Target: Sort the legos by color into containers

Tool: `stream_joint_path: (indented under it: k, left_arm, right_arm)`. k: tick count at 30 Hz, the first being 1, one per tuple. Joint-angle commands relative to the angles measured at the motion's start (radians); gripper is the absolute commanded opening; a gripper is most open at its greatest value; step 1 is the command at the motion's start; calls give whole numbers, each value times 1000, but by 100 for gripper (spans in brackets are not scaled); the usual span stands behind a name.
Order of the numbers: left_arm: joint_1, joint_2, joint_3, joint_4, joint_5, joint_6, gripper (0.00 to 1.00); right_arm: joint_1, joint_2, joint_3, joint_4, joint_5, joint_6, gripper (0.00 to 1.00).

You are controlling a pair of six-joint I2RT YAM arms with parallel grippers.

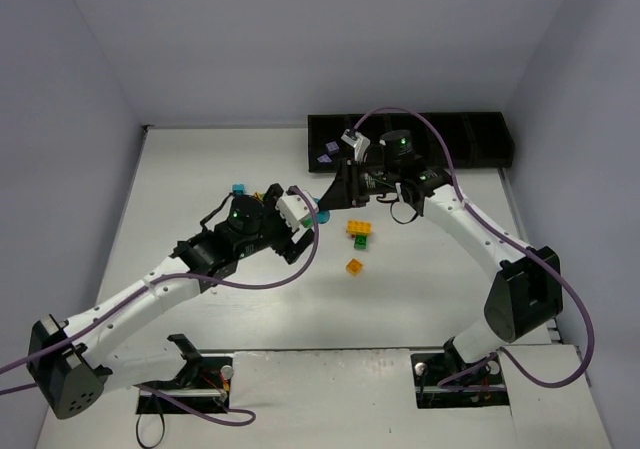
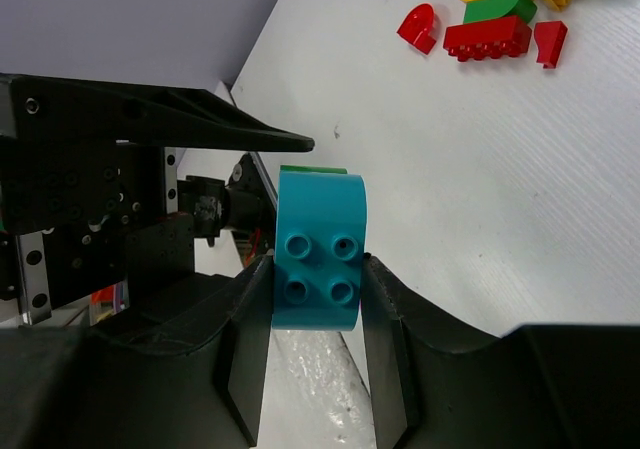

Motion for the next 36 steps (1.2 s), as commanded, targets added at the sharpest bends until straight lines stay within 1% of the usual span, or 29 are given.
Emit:
stream_joint_path:
  k: [1, 4, 5, 9, 12, 14, 15, 18, 22, 25, 26, 28, 29, 31, 36]
  left_arm:
    - [4, 6, 60, 116, -22, -11, 79]
    - [4, 17, 61, 130, -13, -37, 79]
    - [4, 20, 61, 165, -13, -42, 79]
    - [4, 37, 60, 198, -22, -62, 79]
    - [4, 53, 69, 205, -36, -71, 74]
    - [4, 72, 79, 204, -53, -81, 66]
    - [4, 72, 79, 204, -53, -81, 66]
    - [4, 80, 83, 204, -54, -93, 54]
    - [5, 86, 81, 198, -57, -108, 45]
    - [5, 89, 79, 195, -59, -117, 34]
    - [5, 89, 79, 192, -62, -120, 21]
    - [5, 87, 76, 190, -63, -127, 12]
    - [5, 87, 76, 190, -65, -127, 5]
    - [5, 83, 73, 190, -68, -133, 0]
    - [5, 83, 61, 175, -59, -136, 0]
  right_arm:
    - [-5, -61, 40, 41, -39, 7, 0]
    - [-5, -59, 37, 41, -36, 9, 0]
    - [-5, -59, 36, 43, -34, 9, 0]
    - [-5, -59, 37, 41, -32, 9, 0]
    - [-7, -56, 40, 43, -31, 10, 0]
    - [-5, -56, 48, 44, -31, 10, 0]
    - [-5, -56, 48, 44, -31, 12, 0]
    - [-5, -55, 51, 44, -29, 10, 0]
    - [-7, -53, 54, 43, -28, 9, 0]
    - [-8, -53, 57, 44, -17, 7, 0]
    - [-11, -55, 57, 43, -13, 7, 0]
    - [-17, -56, 59, 44, -3, 5, 0]
    - [-22, -56, 59, 46, -2, 7, 0]
    - [-23, -58, 62, 46, 3, 5, 0]
    - [-48, -62, 59, 47, 21, 4, 0]
